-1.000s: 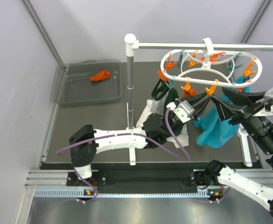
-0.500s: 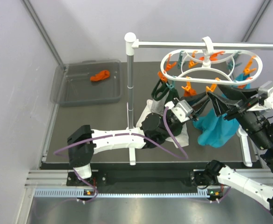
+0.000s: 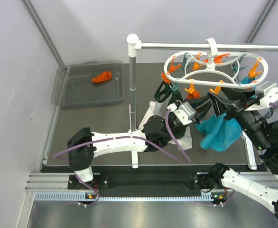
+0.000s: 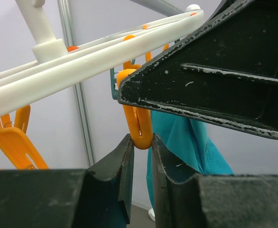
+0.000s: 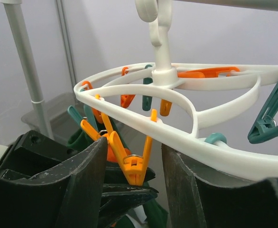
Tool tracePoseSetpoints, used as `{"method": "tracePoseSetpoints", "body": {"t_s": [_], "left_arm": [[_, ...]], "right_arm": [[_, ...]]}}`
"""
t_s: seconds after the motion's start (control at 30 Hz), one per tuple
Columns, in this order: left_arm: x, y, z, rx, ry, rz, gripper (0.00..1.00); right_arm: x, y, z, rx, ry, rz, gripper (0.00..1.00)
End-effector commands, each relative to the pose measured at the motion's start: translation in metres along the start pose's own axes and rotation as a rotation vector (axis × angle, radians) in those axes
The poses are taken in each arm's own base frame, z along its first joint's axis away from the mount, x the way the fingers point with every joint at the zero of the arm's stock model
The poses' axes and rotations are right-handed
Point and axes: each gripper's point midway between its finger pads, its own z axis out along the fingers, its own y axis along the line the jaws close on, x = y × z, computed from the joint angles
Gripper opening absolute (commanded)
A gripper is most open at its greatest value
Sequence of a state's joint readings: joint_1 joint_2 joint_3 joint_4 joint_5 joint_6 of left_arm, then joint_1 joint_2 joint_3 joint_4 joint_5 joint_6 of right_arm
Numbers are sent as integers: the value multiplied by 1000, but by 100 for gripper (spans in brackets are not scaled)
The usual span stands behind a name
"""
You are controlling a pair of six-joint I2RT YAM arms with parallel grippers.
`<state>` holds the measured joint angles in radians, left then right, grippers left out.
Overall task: Clip the socks to the hanger
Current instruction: Open the clamp at the hanger.
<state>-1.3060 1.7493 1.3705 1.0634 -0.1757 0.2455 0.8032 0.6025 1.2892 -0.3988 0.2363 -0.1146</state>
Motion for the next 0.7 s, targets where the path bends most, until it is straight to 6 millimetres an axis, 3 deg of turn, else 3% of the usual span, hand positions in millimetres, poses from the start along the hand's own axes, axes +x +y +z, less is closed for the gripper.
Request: {"method": "tracePoseSetpoints", "body": {"t_s": [0.0,0.3,0.37,0.4,0.43,0.53,0.63,0.67], "left_arm": [[-48,4,3,-5,-100,-30,6],[-46,2,2,-1,-91,-29,6],[-45,4,1,-7,-88,-28,8],[-47,4,1,-11,-90,-30,13],[-45,5,0,-15,-86,-34,30],[-44,7,-5,-25,-79,-38,54],[-41,8,-16,-23,-50,-45,61],[-29,8,-26,-19,-15,-46,63]], "right_arm": [[-13,-1,8,15,-44,-1,49],[-14,-7,10,53,-46,8,29],[-12,-9,11,63,-39,9,16],[-13,-9,10,63,-38,11,10],[-11,-9,11,66,-29,12,0],[-8,-9,11,65,-19,12,0],[-8,-9,10,68,-17,16,0],[-8,-10,9,70,-17,18,0]]}}
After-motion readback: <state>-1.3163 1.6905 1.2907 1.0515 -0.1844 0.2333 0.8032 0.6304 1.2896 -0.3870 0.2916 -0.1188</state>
